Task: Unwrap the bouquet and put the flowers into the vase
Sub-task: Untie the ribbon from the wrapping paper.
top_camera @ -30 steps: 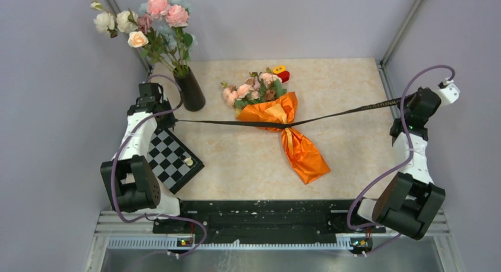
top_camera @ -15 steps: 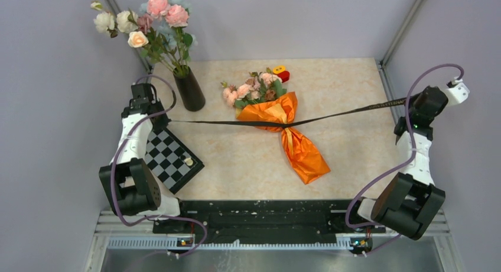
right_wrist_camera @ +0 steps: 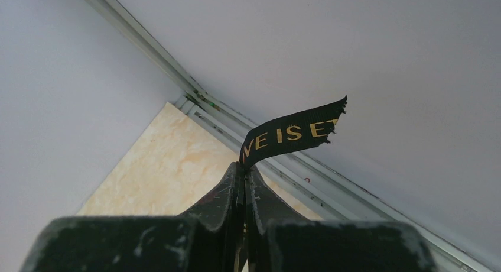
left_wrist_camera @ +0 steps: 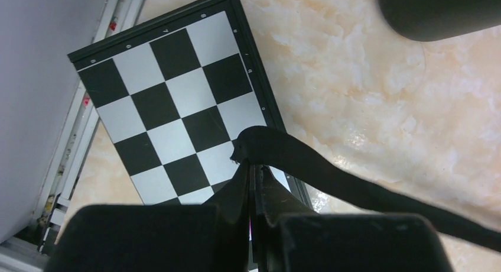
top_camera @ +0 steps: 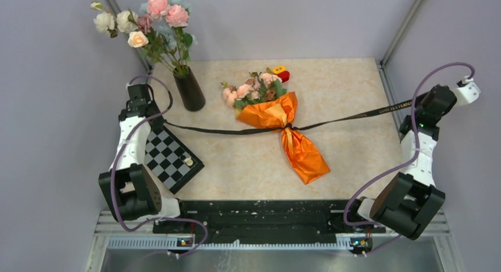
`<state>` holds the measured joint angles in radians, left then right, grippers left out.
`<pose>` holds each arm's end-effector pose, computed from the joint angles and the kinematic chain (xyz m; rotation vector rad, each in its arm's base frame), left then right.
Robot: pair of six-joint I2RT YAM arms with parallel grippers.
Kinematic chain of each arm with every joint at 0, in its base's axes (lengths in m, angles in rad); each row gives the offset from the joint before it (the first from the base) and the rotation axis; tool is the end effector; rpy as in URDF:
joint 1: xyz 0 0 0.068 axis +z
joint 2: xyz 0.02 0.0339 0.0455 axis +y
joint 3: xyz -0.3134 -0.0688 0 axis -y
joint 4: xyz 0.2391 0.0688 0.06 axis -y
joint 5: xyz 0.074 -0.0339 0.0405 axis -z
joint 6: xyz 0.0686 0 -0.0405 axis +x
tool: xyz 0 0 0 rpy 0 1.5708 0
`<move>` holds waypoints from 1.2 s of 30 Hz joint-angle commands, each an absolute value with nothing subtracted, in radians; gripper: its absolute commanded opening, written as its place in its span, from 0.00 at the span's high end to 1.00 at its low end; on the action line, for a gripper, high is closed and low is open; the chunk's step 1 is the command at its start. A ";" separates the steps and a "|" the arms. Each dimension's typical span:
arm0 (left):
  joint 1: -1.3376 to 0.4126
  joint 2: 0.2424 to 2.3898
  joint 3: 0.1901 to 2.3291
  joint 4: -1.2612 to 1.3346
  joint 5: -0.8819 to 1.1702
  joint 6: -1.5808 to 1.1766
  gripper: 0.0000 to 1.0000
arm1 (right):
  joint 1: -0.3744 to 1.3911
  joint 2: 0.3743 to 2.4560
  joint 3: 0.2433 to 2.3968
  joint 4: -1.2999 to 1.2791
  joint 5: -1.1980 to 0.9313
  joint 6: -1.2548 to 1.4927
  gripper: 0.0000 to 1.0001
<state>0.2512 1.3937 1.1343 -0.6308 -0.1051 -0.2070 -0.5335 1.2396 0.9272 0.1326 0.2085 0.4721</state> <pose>0.2895 0.0817 0.3081 -0.6032 2.3849 0.1486 0.2536 -0.1663 0.3682 0.9747 1.4560 -0.2273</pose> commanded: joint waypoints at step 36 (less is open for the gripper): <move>-0.136 1.265 1.089 -0.563 -0.190 -0.141 0.01 | -0.341 1.216 0.920 0.025 -0.291 0.427 0.17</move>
